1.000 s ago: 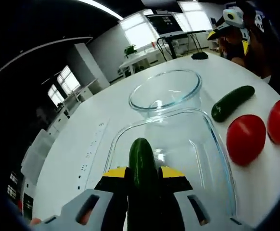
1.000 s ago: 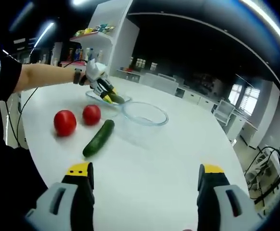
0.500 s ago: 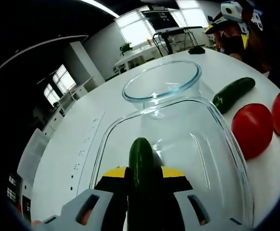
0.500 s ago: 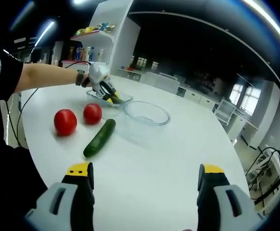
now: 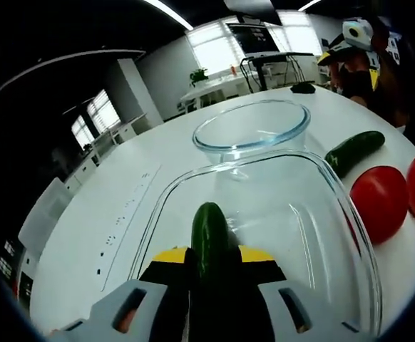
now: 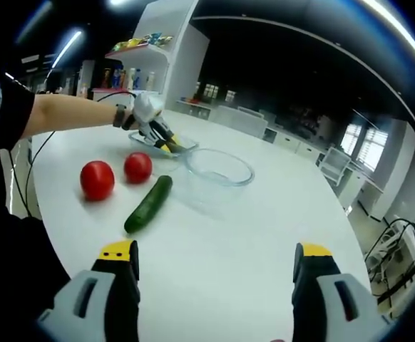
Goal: Sort the scattered tomatoes and cucumbers on the table and place them into their respective storage containers
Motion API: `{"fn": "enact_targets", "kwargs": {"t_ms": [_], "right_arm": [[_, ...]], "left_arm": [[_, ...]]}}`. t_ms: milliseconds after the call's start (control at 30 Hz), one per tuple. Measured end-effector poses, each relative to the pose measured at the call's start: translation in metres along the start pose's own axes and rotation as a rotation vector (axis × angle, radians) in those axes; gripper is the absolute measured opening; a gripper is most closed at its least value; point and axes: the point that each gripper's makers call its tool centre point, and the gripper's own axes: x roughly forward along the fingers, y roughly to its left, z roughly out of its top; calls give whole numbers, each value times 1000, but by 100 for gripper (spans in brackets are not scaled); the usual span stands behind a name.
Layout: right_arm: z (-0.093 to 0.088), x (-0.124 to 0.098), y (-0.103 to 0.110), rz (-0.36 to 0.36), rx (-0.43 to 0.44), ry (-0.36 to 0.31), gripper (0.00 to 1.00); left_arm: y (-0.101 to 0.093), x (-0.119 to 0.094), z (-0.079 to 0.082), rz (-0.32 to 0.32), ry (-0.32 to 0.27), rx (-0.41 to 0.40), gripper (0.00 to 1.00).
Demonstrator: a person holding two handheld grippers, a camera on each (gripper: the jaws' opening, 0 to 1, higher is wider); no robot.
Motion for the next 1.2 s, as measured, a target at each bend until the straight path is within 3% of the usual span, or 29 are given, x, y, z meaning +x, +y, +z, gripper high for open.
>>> {"fn": "enact_targets", "kwargs": {"t_ms": [400, 767, 1000, 1133, 1200], "right_arm": [[2, -4, 0, 0, -7, -8, 84], [1, -6, 1, 2, -3, -13, 84], [1, -6, 3, 4, -2, -14, 84], [1, -6, 4, 8, 0, -17, 84], [1, -5, 4, 8, -3, -15, 84]], "left_arm": [[9, 3, -2, 11, -12, -38, 25], [33, -18, 16, 43, -127, -138, 26], [46, -51, 43, 117, -240, -214, 28], [35, -78, 55, 128, -274, -225, 33], [24, -91, 61, 102, -317, -251, 33]]}}
